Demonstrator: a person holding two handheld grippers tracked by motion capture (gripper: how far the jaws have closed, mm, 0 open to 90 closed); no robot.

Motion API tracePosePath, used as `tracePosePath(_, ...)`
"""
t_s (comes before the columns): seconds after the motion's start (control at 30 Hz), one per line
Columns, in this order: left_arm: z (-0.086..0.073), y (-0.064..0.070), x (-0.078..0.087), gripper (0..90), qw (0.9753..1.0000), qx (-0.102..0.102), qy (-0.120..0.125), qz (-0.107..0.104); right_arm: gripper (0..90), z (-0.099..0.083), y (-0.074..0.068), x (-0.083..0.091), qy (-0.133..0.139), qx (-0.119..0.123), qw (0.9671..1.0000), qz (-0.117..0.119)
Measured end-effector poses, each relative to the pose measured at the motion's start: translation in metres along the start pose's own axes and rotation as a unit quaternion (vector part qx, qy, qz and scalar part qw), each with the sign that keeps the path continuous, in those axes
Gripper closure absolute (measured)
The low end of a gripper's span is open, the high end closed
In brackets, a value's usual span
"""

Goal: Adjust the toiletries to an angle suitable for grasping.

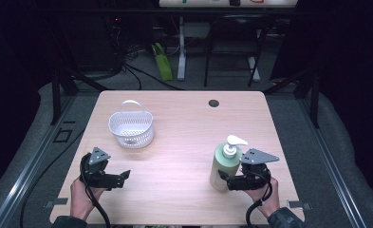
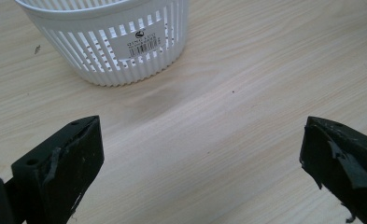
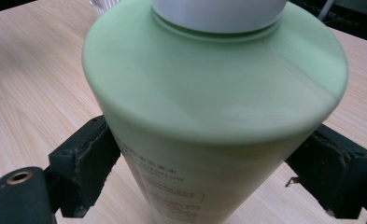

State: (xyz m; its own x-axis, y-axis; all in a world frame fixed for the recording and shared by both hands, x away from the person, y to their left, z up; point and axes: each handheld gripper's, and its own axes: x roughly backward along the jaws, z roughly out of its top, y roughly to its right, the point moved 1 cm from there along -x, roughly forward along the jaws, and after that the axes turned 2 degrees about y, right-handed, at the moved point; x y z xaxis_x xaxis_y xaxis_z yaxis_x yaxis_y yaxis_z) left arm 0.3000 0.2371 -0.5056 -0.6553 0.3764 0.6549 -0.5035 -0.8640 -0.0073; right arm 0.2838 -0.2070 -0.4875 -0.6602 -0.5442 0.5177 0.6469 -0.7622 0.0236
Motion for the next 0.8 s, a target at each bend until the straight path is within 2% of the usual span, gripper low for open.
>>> tracePosePath(0.8, 0.0, 0.003, -0.003, 0.0, 1.0, -0.004, 0.0, -0.004, 12.0, 0.02, -0.021, -0.035, 0.007, 0.017, 0.9994, 0.03)
